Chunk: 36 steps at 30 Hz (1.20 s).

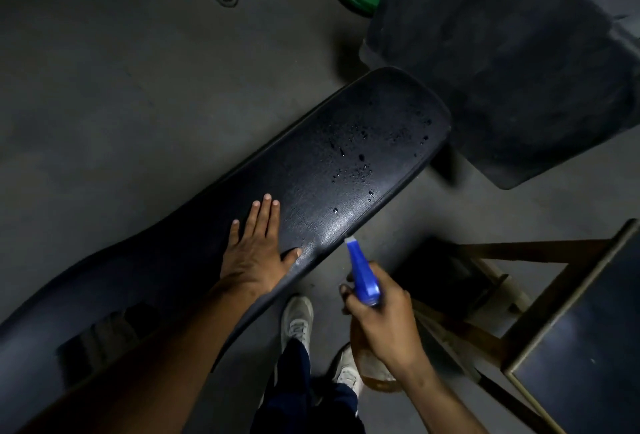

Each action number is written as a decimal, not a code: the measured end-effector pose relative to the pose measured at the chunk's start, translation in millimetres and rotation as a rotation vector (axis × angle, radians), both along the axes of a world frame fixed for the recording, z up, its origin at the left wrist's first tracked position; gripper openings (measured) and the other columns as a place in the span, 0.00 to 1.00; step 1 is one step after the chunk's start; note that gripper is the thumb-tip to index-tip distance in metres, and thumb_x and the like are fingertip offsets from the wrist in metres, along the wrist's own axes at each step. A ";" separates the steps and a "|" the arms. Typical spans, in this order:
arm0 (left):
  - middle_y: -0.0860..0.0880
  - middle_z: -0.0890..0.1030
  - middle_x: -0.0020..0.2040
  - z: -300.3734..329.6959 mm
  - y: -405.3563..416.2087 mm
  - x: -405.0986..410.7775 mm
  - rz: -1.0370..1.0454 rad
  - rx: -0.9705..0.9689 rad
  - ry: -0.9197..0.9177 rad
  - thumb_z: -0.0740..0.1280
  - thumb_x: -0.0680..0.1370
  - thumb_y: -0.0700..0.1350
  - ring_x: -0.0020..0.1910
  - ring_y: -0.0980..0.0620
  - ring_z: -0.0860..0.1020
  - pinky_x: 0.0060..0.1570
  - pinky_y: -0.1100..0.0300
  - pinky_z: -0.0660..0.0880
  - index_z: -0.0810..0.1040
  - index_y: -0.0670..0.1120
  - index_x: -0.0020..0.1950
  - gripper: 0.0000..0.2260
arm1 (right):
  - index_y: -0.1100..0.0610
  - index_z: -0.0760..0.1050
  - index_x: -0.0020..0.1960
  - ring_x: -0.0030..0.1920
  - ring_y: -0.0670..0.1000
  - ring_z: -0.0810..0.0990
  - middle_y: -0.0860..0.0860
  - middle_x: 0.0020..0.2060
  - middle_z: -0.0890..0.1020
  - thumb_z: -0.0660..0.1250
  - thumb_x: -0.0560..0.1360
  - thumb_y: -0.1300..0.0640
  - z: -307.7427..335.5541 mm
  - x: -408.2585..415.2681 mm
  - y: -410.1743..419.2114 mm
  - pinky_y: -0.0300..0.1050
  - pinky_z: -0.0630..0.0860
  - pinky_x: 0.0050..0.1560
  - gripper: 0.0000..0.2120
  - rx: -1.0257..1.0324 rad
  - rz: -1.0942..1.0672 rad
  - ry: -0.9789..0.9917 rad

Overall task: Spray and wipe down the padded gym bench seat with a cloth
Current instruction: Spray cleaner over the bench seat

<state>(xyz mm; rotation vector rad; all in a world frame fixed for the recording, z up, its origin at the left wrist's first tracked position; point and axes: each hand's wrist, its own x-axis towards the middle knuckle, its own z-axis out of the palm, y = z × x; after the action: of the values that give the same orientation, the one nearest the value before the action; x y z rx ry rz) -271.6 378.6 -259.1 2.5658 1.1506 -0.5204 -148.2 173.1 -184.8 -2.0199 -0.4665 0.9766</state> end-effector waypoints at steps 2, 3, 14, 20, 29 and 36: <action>0.51 0.32 0.81 2.9 -7.9 -10.6 0.017 -0.007 0.014 0.54 0.77 0.69 0.81 0.52 0.37 0.79 0.44 0.47 0.34 0.48 0.81 0.44 | 0.49 0.77 0.53 0.39 0.56 0.86 0.50 0.38 0.84 0.73 0.71 0.43 1.9 -3.6 4.2 0.61 0.83 0.47 0.15 -0.005 0.035 -0.015; 0.52 0.32 0.81 3.9 -12.4 -16.4 0.029 -0.011 0.017 0.54 0.77 0.69 0.81 0.52 0.36 0.79 0.44 0.46 0.33 0.48 0.81 0.44 | 0.48 0.77 0.53 0.40 0.55 0.87 0.49 0.39 0.85 0.72 0.71 0.43 3.1 -4.2 6.3 0.60 0.83 0.48 0.15 -0.007 0.042 -0.019; 0.52 0.30 0.80 16.7 -54.0 -56.7 0.165 -0.058 0.062 0.55 0.78 0.66 0.80 0.52 0.36 0.79 0.44 0.47 0.33 0.49 0.81 0.43 | 0.47 0.77 0.53 0.39 0.53 0.87 0.50 0.36 0.84 0.71 0.70 0.41 3.8 -10.7 -4.0 0.55 0.83 0.48 0.15 0.009 0.154 -0.058; 0.51 0.32 0.81 24.9 -69.9 -63.8 0.211 -0.105 0.070 0.57 0.78 0.66 0.81 0.51 0.37 0.79 0.46 0.47 0.35 0.47 0.81 0.44 | 0.43 0.79 0.52 0.39 0.58 0.87 0.49 0.39 0.85 0.75 0.70 0.45 0.4 2.1 -25.5 0.62 0.83 0.48 0.12 0.048 0.009 -0.034; 0.50 0.34 0.81 31.9 -71.5 -66.7 0.270 -0.116 0.104 0.56 0.79 0.66 0.81 0.50 0.39 0.79 0.46 0.44 0.37 0.48 0.82 0.42 | 0.48 0.76 0.53 0.39 0.53 0.86 0.48 0.38 0.84 0.70 0.69 0.40 -1.2 -8.4 -24.7 0.55 0.82 0.48 0.18 -0.037 0.316 -0.058; 0.51 0.33 0.81 27.2 -66.0 -92.0 0.249 -0.095 0.095 0.57 0.79 0.64 0.81 0.51 0.38 0.79 0.45 0.45 0.36 0.49 0.81 0.42 | 0.46 0.76 0.49 0.38 0.52 0.84 0.48 0.36 0.83 0.73 0.72 0.45 -6.3 -31.3 -16.9 0.53 0.81 0.45 0.10 0.012 0.387 -0.059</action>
<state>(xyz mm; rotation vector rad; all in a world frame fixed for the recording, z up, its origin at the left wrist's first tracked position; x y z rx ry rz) -363.6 312.6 -231.9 2.2965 1.4172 -0.6259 -179.6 156.2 -191.1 -1.9915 -0.9172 1.1396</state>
